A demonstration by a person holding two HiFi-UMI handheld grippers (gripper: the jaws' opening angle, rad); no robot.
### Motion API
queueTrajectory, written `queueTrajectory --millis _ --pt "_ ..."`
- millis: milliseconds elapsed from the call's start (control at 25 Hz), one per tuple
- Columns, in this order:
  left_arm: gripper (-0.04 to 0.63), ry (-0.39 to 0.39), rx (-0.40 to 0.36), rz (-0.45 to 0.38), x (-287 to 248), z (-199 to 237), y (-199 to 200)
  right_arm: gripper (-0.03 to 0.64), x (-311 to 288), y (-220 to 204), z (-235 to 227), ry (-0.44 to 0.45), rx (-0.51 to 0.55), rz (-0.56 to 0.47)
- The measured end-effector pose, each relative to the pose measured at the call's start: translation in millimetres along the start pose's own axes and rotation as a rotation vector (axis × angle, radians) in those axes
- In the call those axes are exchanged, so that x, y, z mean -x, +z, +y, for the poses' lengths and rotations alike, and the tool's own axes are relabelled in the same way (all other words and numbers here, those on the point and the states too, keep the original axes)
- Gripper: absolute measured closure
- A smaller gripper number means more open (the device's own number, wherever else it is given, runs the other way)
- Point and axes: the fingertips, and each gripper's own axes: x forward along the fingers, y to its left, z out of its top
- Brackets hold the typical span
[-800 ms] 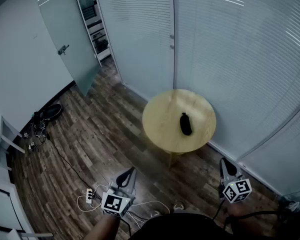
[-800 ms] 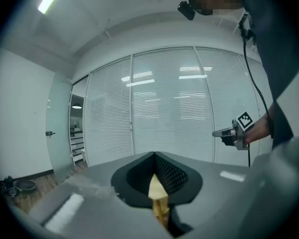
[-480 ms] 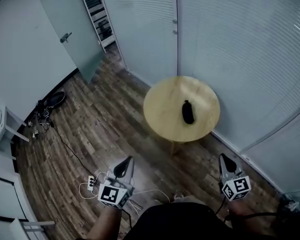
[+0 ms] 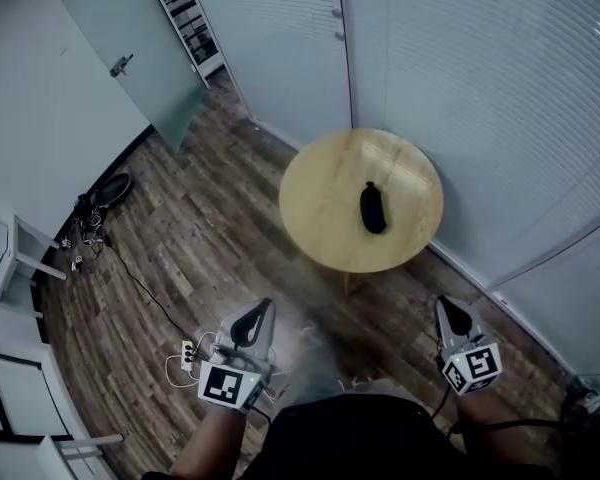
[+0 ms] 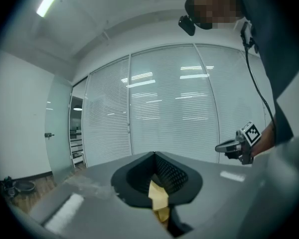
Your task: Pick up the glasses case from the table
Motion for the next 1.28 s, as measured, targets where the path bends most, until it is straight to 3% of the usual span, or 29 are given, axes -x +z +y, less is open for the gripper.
queueTrajectory --millis 280,400,560,680,800,920,1040,1160,1280 --pt "0.591 -0.037 0.031 0.012 -78.7 53.9 -17.7 0.609 -52.5 4.5 -44.8 -0.117 -0.002 0.026" --pt "0.591 -0.040 0.036 -0.050 -124.7 91.9 -9.2 0.609 -91.3 9.6 -61.5 -0.179 -0.005 0.048" --pt "0.590 -0.125 0.073 -0.109 -187.3 135.2 -1.3 0.609 -152.4 10.8 -69.3 -0.203 0.010 0.087" --pt "0.590 -0.191 0.060 -0.092 -236.6 155.1 -1.1 0.609 -193.8 9.2 -83.1 -0.250 -0.005 0.133" --pt "0.591 -0.229 0.100 -0.042 -275.1 176.2 -11.7 0.609 -235.8 22.1 -87.1 -0.271 0.007 0.139" --pt "0.590 -0.316 0.093 0.013 -306.7 184.9 -25.6 0.609 -268.8 33.6 -97.2 -0.283 0.054 0.136" --pt "0.589 -0.386 0.091 0.034 -337.9 193.4 -32.3 0.609 -294.4 33.2 -112.2 -0.316 0.029 0.151" --pt "0.591 -0.411 0.079 0.044 -363.4 200.1 -33.1 0.606 -317.8 42.0 -108.8 -0.268 0.080 0.163" --pt "0.589 -0.424 0.058 0.039 -384.7 196.5 -24.1 0.537 -332.4 47.2 -114.1 -0.235 0.060 0.169"
